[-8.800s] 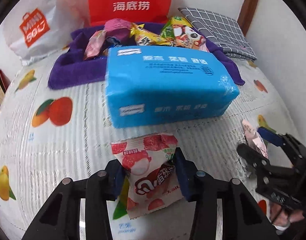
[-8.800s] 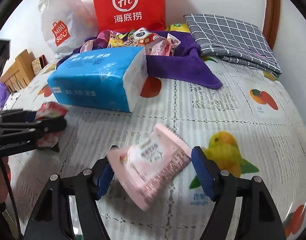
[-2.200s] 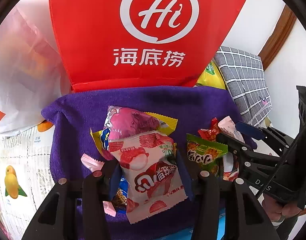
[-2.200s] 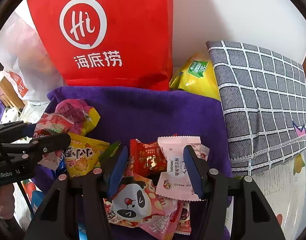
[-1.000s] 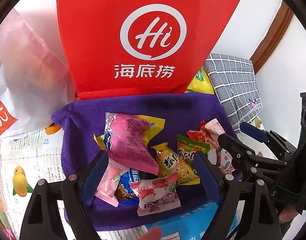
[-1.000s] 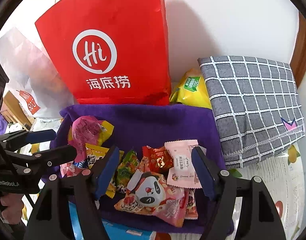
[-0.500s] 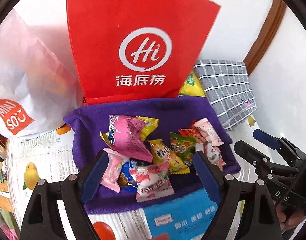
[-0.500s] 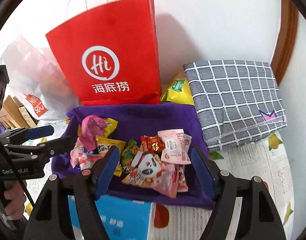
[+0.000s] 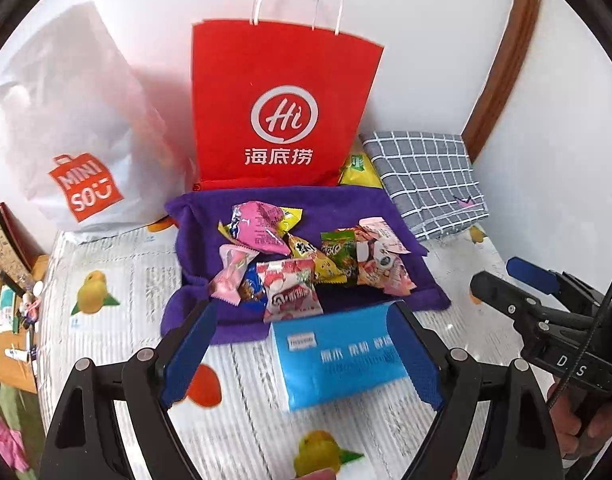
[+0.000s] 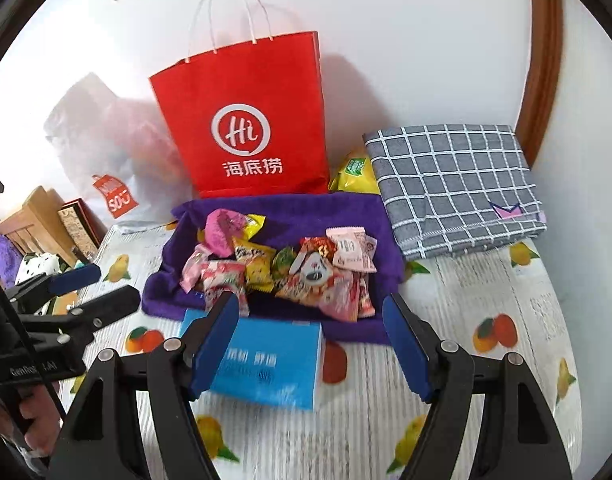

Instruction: Organize snacks

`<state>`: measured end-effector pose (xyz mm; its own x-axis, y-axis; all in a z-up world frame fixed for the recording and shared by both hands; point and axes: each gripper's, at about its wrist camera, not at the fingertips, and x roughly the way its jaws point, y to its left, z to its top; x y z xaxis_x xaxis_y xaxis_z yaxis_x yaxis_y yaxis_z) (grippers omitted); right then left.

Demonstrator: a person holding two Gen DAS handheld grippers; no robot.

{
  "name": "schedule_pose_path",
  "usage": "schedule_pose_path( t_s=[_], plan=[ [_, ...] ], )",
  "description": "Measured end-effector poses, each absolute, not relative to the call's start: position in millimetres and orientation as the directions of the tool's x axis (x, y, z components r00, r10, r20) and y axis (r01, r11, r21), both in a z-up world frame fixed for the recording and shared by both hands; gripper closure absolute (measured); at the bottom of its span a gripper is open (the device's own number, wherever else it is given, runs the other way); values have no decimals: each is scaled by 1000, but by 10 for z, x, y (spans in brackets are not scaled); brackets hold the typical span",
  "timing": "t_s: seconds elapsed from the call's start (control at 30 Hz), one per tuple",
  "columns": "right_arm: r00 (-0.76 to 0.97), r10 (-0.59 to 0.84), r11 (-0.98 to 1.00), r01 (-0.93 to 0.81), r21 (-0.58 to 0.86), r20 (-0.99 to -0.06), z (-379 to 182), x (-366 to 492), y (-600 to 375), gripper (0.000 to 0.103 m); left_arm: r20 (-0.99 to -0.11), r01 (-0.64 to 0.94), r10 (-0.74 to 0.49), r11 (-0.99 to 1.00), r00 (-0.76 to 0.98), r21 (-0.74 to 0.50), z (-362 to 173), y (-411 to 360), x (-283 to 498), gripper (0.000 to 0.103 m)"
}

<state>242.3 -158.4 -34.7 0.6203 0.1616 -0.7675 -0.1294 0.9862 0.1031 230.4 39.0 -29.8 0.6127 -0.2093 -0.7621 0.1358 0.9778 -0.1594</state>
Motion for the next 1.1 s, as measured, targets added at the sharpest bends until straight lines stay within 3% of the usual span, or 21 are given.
schedule_pose_path(
  t_s=[0.1,0.3,0.53,1.1],
  plan=[
    [626,161,986,-131,100,-763,-309,2224,-1606,29,-748,126,-193,981,635,-147,-205,404,2102,15],
    [665,167,986,-126,111,-728,-174,1826,-1697,12,-726,103,-174,984,666,-142,-74,394,1752,13],
    [698,143,990,-96,106,-702,-47,1509,-1839,3,-685,57,-84,996,723,-63,48,321,1412,8],
    [697,135,991,-84,107,-704,16,1182,-1960,2,-671,12,-36,999,740,-40,146,211,1051,8]
  ],
)
